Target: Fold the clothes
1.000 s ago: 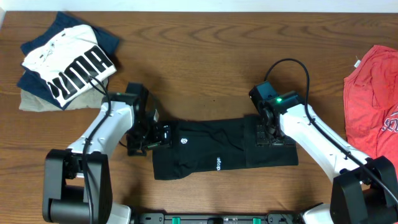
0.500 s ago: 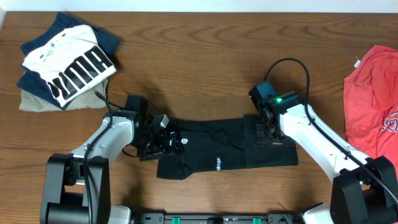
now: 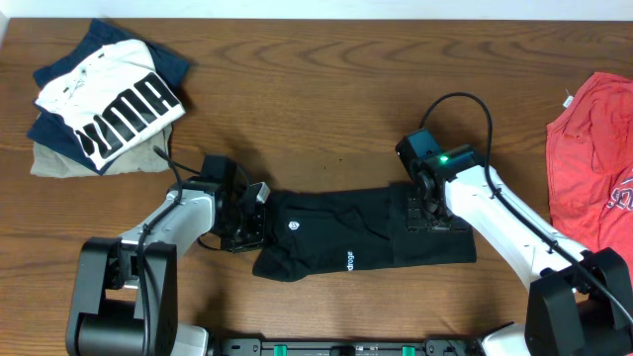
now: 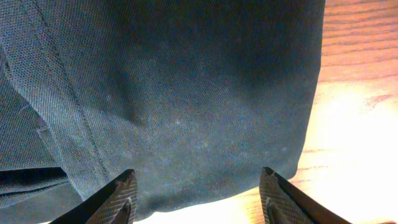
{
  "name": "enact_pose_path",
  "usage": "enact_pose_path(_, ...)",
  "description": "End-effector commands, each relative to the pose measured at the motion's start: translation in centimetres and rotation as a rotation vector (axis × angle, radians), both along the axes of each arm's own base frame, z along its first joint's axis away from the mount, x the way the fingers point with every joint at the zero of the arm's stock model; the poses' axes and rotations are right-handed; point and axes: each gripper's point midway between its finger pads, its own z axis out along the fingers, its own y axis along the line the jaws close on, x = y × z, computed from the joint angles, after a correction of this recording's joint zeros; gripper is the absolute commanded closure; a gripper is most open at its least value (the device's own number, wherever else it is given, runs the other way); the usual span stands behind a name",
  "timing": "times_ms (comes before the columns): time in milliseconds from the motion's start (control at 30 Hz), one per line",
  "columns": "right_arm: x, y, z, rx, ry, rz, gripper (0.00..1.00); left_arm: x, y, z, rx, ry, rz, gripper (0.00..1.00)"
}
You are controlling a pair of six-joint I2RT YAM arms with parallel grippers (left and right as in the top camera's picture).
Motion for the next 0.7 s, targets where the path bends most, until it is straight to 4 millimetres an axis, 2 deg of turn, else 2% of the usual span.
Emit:
enact_pose_path(0, 0.1, -0.4, 0.2, -0.003, -0.013, -0.023, 0.39, 0.6, 0.3, 0.0, 0.007, -0.013, 0.004, 0.94)
enact_pose_path(100, 0.1, -0.4, 0.2, -0.003, -0.010, -0.015, 0.39, 1.7, 1.7, 0.5, 0.040, -0.013, 0.079, 0.93)
enact_pose_path(267, 0.0, -0.5, 0.3, -0.009, -0.006, 0.000, 0.39, 3.0, 4.0, 2.5, 0.042, -0.018, 0.166, 0.94)
enact_pose_path(400, 0.1, -1.3, 0.3, -0.026, -0.005, -0.020, 0.39, 4.0, 7.0, 4.3, 0.093, -0.012, 0.249, 0.94)
enact_pose_path(533, 0.3, -3.2, 0.4, -0.047, 0.000, -0.080, 0.39, 4.9, 10.5, 6.6, 0.203, -0.009, 0.308, 0.94)
enact_pose_path(667, 0.6, -5.1, 0.4, -0.046, 0.014, -0.102, 0.39, 6.5, 11.4, 9.9, 0.208, -0.033, 0.339, 0.94)
